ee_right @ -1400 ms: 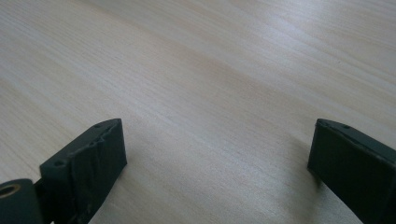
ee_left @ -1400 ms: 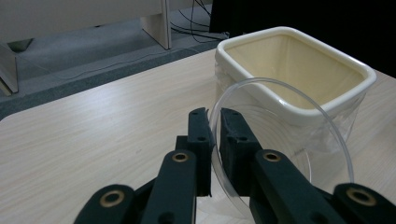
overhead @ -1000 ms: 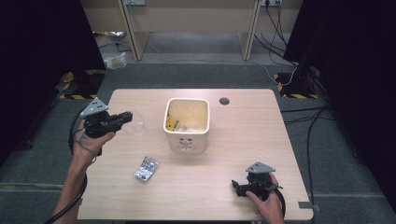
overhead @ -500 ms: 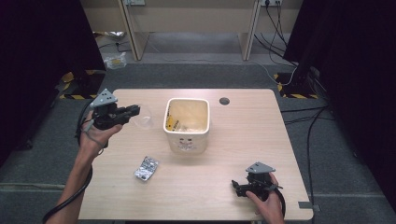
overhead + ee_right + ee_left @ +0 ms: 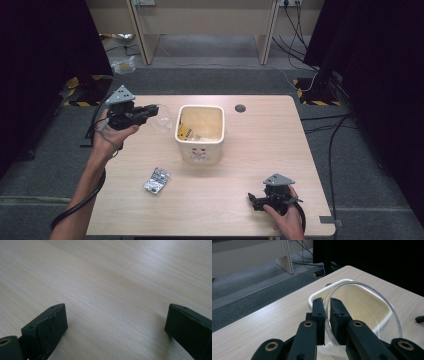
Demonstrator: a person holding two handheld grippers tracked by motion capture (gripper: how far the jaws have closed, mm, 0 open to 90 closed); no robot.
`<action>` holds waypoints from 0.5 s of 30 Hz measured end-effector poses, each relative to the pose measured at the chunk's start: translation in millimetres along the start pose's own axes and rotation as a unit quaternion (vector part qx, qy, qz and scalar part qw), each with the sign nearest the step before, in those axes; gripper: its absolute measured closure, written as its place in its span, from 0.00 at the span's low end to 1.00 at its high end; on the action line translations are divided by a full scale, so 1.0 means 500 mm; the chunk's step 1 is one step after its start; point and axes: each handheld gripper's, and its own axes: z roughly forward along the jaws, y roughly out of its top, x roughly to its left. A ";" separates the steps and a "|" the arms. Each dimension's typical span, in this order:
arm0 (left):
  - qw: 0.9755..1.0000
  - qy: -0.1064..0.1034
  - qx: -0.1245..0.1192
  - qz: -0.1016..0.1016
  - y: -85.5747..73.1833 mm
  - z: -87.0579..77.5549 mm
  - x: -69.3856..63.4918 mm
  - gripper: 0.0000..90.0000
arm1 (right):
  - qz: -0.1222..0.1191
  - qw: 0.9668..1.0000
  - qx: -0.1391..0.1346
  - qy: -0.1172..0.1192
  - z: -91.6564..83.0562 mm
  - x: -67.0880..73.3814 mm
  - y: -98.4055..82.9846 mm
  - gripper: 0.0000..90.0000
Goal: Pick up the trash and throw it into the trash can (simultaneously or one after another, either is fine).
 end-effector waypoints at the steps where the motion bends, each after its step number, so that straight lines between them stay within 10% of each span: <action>1: 1.000 -0.003 0.000 0.002 0.005 0.003 -0.003 0.91 | 0.000 1.000 0.000 0.000 0.000 0.000 0.000 0.05; 15: 0.999 -0.041 0.010 0.007 0.036 0.095 -0.054 0.91 | 0.000 1.000 0.000 0.000 0.000 0.000 0.000 0.05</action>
